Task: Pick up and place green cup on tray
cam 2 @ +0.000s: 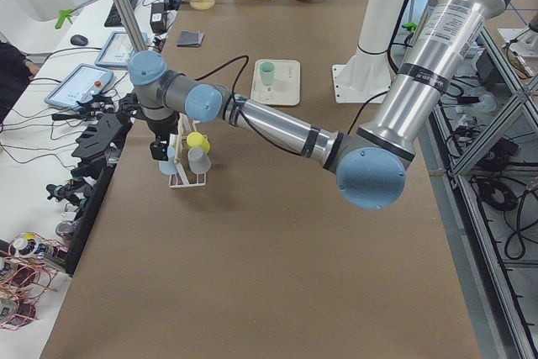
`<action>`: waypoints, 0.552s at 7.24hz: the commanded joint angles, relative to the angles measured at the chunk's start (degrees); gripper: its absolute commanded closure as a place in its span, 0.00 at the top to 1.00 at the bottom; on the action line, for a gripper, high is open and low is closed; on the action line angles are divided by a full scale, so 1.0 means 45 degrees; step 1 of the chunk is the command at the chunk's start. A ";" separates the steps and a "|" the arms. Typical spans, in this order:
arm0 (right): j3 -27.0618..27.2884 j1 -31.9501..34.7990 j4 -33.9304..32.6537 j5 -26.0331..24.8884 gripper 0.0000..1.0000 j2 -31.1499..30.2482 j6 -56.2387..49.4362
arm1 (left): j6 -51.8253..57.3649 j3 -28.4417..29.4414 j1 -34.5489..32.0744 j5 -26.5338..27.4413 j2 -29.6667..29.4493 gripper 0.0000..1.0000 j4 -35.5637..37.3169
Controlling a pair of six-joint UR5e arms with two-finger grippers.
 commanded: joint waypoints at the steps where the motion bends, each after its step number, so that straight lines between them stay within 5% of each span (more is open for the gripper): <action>1: 0.0043 -0.0123 0.0043 0.0004 1.00 0.0058 0.0294 | 0.0686 -0.1074 -0.0622 -0.0197 0.2233 0.98 0.0995; 4: 0.0005 -0.0182 0.0062 -0.0035 1.00 0.0078 0.0255 | 0.2521 -0.2640 -0.0663 -0.0022 0.5771 0.98 0.1645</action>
